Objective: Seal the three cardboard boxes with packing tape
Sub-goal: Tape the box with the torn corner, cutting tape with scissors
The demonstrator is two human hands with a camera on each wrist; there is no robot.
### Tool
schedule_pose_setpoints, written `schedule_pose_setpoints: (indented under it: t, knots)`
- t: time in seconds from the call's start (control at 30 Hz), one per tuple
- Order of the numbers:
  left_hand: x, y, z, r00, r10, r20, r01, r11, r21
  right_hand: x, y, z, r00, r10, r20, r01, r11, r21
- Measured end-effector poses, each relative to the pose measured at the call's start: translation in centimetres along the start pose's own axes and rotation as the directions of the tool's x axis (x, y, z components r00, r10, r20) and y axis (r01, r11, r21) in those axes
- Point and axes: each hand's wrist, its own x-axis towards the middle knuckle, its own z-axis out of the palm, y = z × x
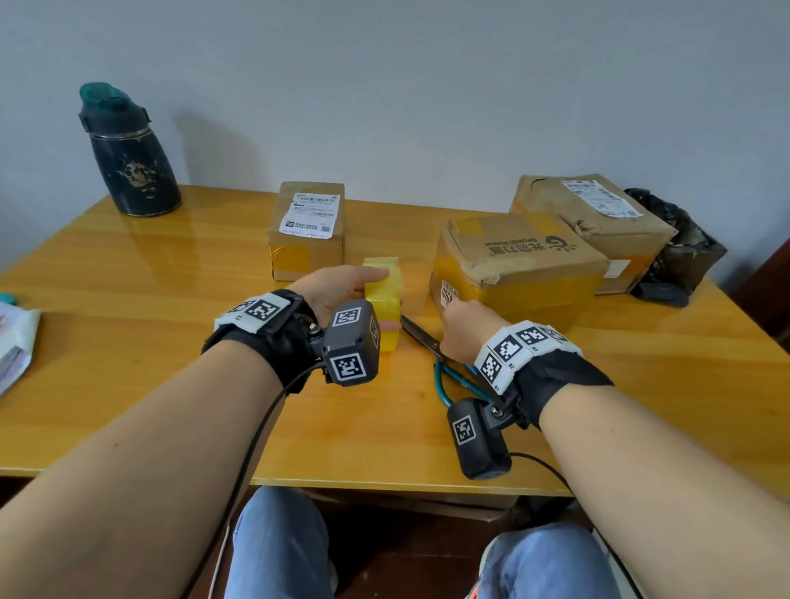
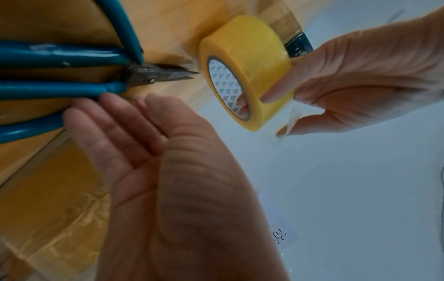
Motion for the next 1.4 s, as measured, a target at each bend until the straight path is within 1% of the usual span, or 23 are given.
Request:
schedule_pose_setpoints:
  t: [0.1,0.17,0.23,0.33,0.37,0.43,0.5,0.57,0.6,0.67,0.7,0.73,0.83,0.9,1.03,1.13,1.23,1.4]
  knots:
    - [-0.2,-0.2,0.5,1.000,0.007,0.014,-0.007,1.000,0.014,-0.6,0.3,0.1,0.988,0.063,0.138,-0.040,0.986,-0.160]
    - [-0.4,-0.3,0.6,1.000,0.009,0.020,-0.010,0.999,0.036,-0.8,0.6,0.8,0.979,0.096,0.179,-0.057,0.976,-0.209]
    - [-0.5,-0.6,0.4,0.999,0.010,0.031,-0.011,1.000,0.019,-1.1,0.8,1.6,0.975,0.114,0.193,-0.070,0.973,-0.219]
    - [-0.8,-1.1,0.1,0.999,0.021,0.032,-0.021,1.000,-0.012,-1.3,0.8,2.3,0.965,0.156,0.212,-0.127,0.981,-0.145]
    - [-0.9,-1.2,0.0,0.999,0.024,0.029,-0.024,1.000,-0.014,-1.3,0.8,2.4,0.962,0.174,0.212,-0.159,0.984,-0.085]
    - [-1.2,-1.4,-0.1,0.999,0.036,0.018,-0.035,0.999,-0.013,-1.5,0.8,2.4,0.955,0.203,0.215,-0.228,0.969,0.098]
    - [-1.3,-1.6,-0.4,0.998,0.064,0.007,-0.064,0.998,-0.023,-1.5,0.9,2.4,0.947,0.239,0.215,-0.295,0.912,0.285]
    - [-1.2,-1.7,-0.8,0.996,0.089,0.003,-0.089,0.995,-0.040,-1.4,1.1,2.4,0.945,0.259,0.201,-0.325,0.823,0.466]
    - [-1.2,-1.8,-1.1,0.995,0.103,-0.001,-0.103,0.994,-0.039,-1.3,1.2,2.4,0.946,0.257,0.196,-0.323,0.761,0.563]
    - [-1.2,-1.6,-1.5,0.991,0.132,-0.007,-0.132,0.991,-0.027,-1.3,1.2,2.3,0.957,0.212,0.198,-0.289,0.620,0.729]
    - [-1.2,-1.5,-1.7,0.990,0.141,-0.009,-0.141,0.990,-0.029,-1.3,1.1,2.1,0.966,0.180,0.187,-0.257,0.564,0.785]
    - [-1.2,-1.4,-1.8,0.989,0.147,-0.014,-0.147,0.989,-0.032,-1.4,1.0,1.9,0.977,0.147,0.156,-0.212,0.541,0.814]
    - [-1.5,-1.1,-2.0,0.990,0.134,-0.037,-0.136,0.990,-0.037,-1.5,0.4,1.2,0.996,0.061,0.059,-0.083,0.553,0.829]
    - [-1.7,-0.9,-2.0,0.989,0.138,-0.058,-0.140,0.990,-0.031,-1.7,0.1,0.8,0.999,0.032,0.029,-0.043,0.601,0.798]
    - [-1.7,-0.6,-2.1,0.981,0.165,-0.099,-0.171,0.983,-0.061,-1.8,-0.3,0.5,0.999,0.036,0.024,-0.042,0.712,0.701]
    - [-1.6,-0.5,-2.3,0.983,0.152,-0.107,-0.162,0.982,-0.100,-2.0,-0.6,0.6,0.999,0.043,-0.027,-0.019,0.815,0.579]
    - [-1.6,-0.3,-2.7,0.982,0.156,-0.108,-0.169,0.977,-0.129,-2.2,-1.0,0.5,0.995,0.057,-0.085,-0.003,0.847,0.532]
    - [-1.4,-0.2,-3.5,0.986,0.136,-0.098,-0.154,0.965,-0.212,-2.7,-1.3,0.1,0.987,0.035,-0.154,0.041,0.885,0.464]
